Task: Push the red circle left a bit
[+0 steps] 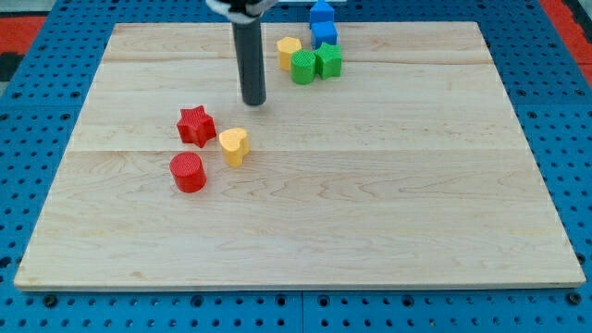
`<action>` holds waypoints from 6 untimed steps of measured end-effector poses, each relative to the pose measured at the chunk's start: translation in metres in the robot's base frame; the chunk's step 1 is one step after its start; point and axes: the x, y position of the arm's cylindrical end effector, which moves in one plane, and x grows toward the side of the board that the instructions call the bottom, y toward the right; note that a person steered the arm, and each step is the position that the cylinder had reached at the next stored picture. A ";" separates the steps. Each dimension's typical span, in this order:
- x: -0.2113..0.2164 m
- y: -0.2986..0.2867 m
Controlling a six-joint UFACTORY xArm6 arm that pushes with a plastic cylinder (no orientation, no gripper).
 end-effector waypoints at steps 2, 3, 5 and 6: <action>0.086 0.017; 0.116 -0.032; 0.101 -0.071; 0.093 -0.039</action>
